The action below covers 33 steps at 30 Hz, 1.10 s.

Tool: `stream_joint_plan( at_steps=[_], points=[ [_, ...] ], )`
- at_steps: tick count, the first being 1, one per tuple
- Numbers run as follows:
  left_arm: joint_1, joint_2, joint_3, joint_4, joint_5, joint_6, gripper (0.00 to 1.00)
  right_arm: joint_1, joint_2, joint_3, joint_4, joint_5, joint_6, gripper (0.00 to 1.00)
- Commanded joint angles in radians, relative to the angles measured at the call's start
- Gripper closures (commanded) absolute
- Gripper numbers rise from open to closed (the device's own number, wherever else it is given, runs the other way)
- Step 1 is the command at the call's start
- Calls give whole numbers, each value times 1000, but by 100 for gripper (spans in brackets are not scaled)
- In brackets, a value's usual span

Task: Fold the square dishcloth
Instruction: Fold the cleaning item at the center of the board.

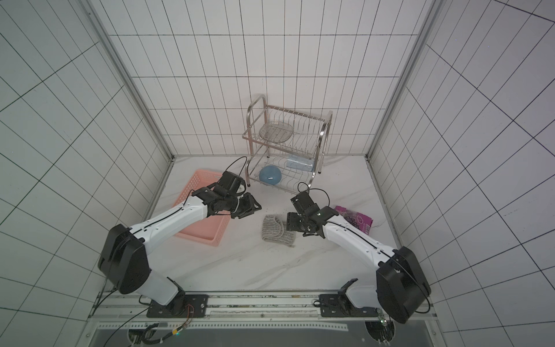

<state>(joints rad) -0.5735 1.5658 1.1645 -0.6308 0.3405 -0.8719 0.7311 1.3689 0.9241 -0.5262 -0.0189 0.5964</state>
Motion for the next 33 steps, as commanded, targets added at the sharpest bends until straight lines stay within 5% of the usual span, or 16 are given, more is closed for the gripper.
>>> stream_joint_plan(
  at_steps=[1,15,33],
  points=[
    [13,2,-48,74,0,5,59,22,78,57,24,-3,-42,27],
    [21,179,-92,189,74,14,70,65,293,165,48,-29,-53,26],
    [18,239,-68,220,101,7,77,93,172,78,25,41,58,27]
  ],
)
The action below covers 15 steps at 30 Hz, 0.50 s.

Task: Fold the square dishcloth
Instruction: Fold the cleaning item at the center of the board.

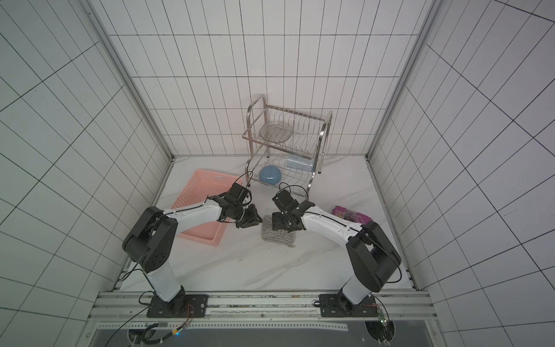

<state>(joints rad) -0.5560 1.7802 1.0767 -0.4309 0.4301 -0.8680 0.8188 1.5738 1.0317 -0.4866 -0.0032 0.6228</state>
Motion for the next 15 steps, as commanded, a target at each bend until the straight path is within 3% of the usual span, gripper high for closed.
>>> stream_joint_plan(
  at_steps=[1,15],
  points=[
    [-1,29,23,21,12,3,78,5,-39,-37,-5,16,28,27],
    [-17,67,53,25,17,0,78,3,96,2,68,-21,-57,24]
  ],
)
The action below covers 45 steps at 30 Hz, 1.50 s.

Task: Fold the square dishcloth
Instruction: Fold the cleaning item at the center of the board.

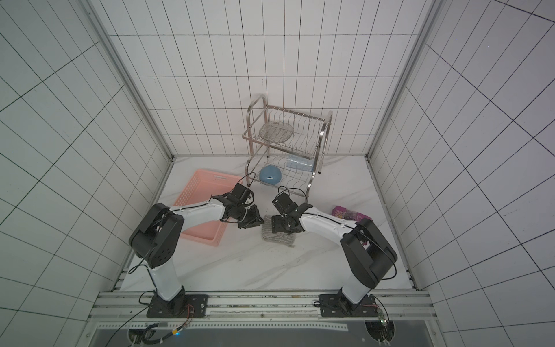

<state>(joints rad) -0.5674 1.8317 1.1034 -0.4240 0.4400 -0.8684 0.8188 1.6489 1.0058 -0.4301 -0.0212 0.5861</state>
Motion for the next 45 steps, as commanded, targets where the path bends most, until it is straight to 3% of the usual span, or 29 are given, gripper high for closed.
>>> stream_joint_plan(
  at_steps=[1,8,19,26,31,38,45],
  points=[
    [-6,17,27,19,8,0,78,4,28,32,14,-2,-20,24],
    [-13,29,34,19,6,0,78,5,57,61,19,-2,-27,26],
    [-30,43,44,22,12,-6,78,16,98,98,4,4,-4,42],
    [-34,43,47,22,8,-9,78,26,89,88,-22,41,38,70],
    [-32,40,49,16,3,-9,79,25,79,81,-47,72,60,84],
    [-24,23,46,4,-11,-7,78,26,10,76,-71,69,77,100],
    [-16,-15,44,-8,-19,-4,76,26,-70,65,-89,35,121,100]
  ],
)
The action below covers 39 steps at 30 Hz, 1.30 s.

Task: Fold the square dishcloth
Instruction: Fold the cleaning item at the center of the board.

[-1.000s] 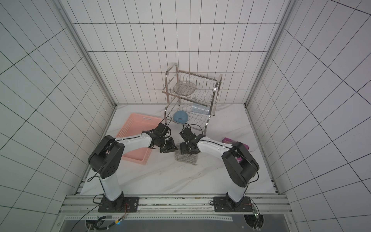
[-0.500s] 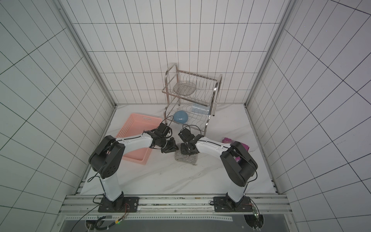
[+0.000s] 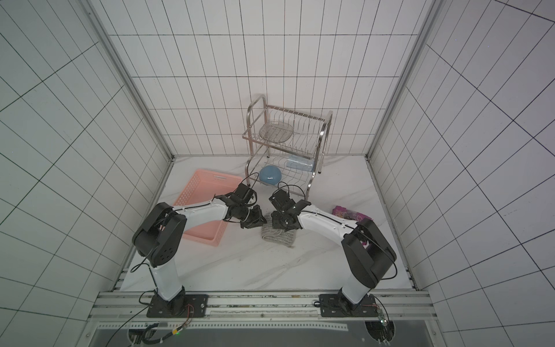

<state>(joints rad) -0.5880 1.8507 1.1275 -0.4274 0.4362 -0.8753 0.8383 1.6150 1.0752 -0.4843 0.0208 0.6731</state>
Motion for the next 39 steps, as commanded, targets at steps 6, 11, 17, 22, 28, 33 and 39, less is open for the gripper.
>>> stream_joint_plan(
  at_steps=[6,11,17,22,28,33,39],
  points=[
    [-7,-70,37,-17,-9,2,76,7,-88,-28,-64,3,73,100],
    [-34,-81,79,-41,-6,8,76,5,-145,-64,-93,15,113,100],
    [-75,-61,128,-68,-5,34,73,5,-199,-132,-93,2,142,100],
    [-88,-93,97,-64,3,47,50,4,-210,-163,-69,8,130,100],
    [-88,-158,47,-87,-26,59,44,0,-214,-164,-49,7,112,88],
    [-93,-170,9,-65,-34,97,42,-20,-271,-198,-82,24,141,67],
    [-159,-184,30,-111,-153,218,29,-69,-385,-301,-90,-6,216,67]
  ],
)
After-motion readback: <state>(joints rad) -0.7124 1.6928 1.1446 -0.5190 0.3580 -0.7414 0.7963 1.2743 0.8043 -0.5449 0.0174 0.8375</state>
